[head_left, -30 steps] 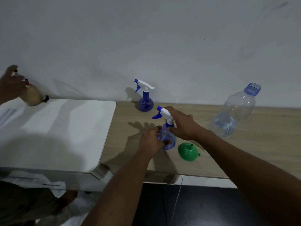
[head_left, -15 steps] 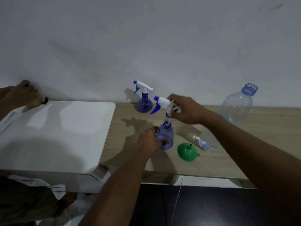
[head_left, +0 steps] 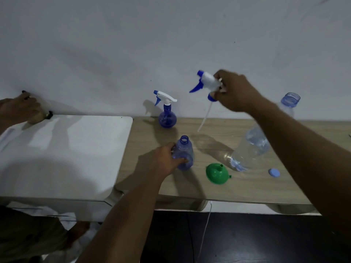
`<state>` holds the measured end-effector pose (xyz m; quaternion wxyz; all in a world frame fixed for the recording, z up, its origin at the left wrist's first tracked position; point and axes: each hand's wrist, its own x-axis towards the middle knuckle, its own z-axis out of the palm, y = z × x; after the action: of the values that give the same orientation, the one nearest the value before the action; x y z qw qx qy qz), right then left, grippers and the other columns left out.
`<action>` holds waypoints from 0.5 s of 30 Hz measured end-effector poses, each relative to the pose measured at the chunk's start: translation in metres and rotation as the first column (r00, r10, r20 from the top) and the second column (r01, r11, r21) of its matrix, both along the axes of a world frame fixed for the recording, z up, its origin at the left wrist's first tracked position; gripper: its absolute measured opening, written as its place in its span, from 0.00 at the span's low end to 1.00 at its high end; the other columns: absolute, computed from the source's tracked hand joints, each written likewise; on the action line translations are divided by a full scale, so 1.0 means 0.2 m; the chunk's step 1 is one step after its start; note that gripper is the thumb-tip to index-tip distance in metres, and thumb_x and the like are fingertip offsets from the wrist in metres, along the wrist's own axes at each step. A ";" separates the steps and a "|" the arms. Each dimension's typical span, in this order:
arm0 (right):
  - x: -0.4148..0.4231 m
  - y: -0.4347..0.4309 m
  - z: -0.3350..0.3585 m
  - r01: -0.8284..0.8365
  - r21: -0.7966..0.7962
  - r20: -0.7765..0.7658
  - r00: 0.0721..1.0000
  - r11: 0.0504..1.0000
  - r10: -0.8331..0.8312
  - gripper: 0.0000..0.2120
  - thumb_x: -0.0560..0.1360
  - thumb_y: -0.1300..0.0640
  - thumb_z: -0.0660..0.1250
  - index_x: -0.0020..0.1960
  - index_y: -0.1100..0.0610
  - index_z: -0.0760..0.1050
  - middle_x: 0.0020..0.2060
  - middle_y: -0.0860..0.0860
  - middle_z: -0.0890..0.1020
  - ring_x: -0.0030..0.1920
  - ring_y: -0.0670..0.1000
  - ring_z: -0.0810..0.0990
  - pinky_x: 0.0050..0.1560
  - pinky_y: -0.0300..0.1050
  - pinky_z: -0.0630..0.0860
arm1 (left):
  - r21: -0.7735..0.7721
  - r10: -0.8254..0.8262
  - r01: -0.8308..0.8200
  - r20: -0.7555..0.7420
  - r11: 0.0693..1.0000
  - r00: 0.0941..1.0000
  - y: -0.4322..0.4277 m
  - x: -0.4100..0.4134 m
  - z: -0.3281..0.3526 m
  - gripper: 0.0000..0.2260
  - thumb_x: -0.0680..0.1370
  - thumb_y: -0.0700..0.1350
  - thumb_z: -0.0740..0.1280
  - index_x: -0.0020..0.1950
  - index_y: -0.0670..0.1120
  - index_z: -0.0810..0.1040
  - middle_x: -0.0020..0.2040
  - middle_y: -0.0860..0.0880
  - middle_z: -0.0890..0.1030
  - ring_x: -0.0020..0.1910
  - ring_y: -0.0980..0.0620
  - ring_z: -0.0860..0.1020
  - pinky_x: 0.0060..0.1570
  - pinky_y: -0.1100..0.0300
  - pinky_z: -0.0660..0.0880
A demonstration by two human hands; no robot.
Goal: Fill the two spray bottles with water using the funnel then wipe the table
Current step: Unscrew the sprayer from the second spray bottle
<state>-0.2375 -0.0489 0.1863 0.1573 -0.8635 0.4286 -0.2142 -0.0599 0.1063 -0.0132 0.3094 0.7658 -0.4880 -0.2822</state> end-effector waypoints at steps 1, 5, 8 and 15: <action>0.00 0.01 -0.10 0.014 -0.003 0.000 1.000 1.000 -0.014 0.16 0.73 0.55 0.73 0.58 0.54 0.74 0.49 0.59 0.81 0.43 0.58 0.77 0.41 0.43 0.69 | 0.002 -0.007 0.007 -0.005 1.000 1.000 0.00 0.01 0.00 0.26 0.65 0.56 0.80 0.60 0.53 0.78 0.53 0.53 0.84 0.52 0.52 0.82 0.54 0.52 0.78; -0.04 0.11 -0.54 0.022 -0.002 -0.105 0.994 1.000 -0.022 0.06 0.79 0.56 0.65 0.56 0.54 0.73 0.42 0.54 0.82 0.36 0.56 0.77 0.37 0.44 0.70 | -0.013 0.010 -0.011 -0.030 1.000 0.999 0.01 0.04 -0.01 0.27 0.65 0.53 0.81 0.61 0.50 0.79 0.53 0.53 0.84 0.51 0.54 0.82 0.54 0.56 0.78; -0.08 0.18 -0.79 -0.011 -0.026 -0.201 0.979 1.000 0.006 0.06 0.78 0.58 0.63 0.54 0.52 0.73 0.47 0.53 0.83 0.38 0.59 0.80 0.37 0.49 0.76 | -0.014 0.030 -0.030 -0.056 0.999 0.998 0.03 0.07 -0.01 0.27 0.66 0.51 0.81 0.62 0.49 0.78 0.53 0.53 0.83 0.51 0.55 0.81 0.53 0.58 0.77; -0.13 0.24 -1.06 -0.096 0.187 -0.287 0.946 0.978 0.148 0.14 0.67 0.62 0.73 0.52 0.57 0.81 0.49 0.54 0.82 0.49 0.60 0.82 0.47 0.53 0.77 | -0.006 0.071 -0.071 -0.074 0.997 0.995 0.06 0.13 -0.03 0.29 0.64 0.53 0.82 0.63 0.50 0.78 0.54 0.54 0.83 0.51 0.55 0.82 0.55 0.53 0.80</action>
<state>-0.2632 -0.0007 -0.0250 0.1769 -0.8943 0.4097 -0.0333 -0.0337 0.1188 -0.0197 0.3403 0.7704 -0.4499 -0.2971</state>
